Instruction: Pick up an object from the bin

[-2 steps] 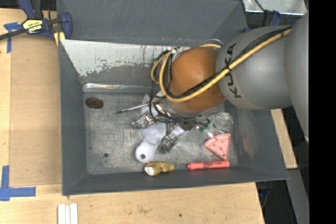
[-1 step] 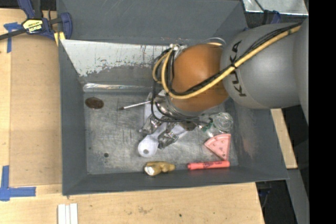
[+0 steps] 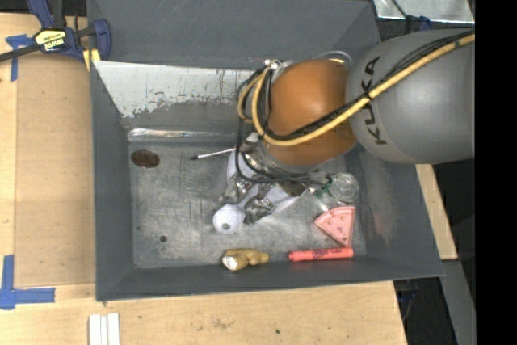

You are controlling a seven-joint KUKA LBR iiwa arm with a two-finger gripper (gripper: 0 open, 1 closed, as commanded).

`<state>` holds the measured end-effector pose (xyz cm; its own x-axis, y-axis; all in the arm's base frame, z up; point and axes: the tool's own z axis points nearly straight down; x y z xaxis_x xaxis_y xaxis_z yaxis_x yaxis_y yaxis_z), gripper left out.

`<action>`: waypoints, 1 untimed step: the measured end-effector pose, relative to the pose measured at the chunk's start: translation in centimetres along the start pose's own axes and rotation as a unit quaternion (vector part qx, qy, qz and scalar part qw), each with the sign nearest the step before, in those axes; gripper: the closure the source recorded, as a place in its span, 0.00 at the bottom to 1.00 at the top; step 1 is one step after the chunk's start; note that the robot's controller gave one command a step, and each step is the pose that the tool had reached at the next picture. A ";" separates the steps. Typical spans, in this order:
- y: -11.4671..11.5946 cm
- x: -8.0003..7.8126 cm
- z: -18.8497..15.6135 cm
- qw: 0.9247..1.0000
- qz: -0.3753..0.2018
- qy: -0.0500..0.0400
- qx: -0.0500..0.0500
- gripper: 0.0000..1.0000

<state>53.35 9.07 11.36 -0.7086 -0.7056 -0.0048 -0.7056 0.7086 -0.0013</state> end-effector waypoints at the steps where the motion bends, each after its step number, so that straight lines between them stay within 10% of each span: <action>1: -0.1 -0.1 -0.8 1.000 0.001 0.000 0.001 1.00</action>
Offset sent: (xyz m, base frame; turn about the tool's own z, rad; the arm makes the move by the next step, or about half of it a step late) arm 0.0001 -0.0001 0.0741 0.0000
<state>53.49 9.03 12.19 -0.7095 -0.7047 -0.0057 -0.7047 0.7095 -0.0030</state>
